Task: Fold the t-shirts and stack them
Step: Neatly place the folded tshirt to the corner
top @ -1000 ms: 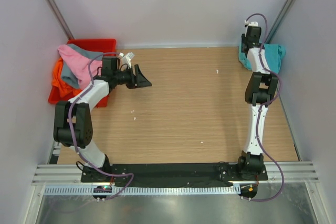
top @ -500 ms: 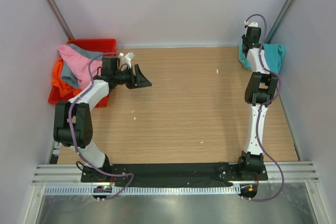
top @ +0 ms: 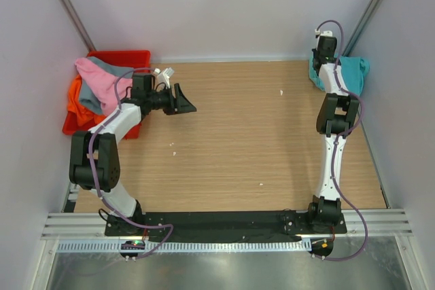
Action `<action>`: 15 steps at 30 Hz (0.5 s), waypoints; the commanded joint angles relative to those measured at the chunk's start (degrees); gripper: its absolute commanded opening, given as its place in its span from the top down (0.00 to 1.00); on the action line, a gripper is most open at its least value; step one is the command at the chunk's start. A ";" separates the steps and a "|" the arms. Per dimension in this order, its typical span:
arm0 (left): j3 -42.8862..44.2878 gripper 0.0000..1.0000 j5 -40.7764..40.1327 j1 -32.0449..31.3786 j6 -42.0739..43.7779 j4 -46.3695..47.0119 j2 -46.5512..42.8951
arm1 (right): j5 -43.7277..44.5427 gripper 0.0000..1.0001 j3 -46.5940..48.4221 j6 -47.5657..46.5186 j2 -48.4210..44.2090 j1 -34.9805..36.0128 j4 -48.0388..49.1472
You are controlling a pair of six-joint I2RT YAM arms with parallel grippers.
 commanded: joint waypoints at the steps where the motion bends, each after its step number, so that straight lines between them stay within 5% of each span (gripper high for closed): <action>1: -0.11 0.46 0.35 0.02 -0.20 3.11 0.01 | 0.49 0.92 1.09 -0.31 -0.31 0.50 2.00; 15: -0.55 0.46 0.35 0.10 -0.38 3.55 -0.34 | -1.44 0.99 0.21 -0.31 -1.46 3.05 0.50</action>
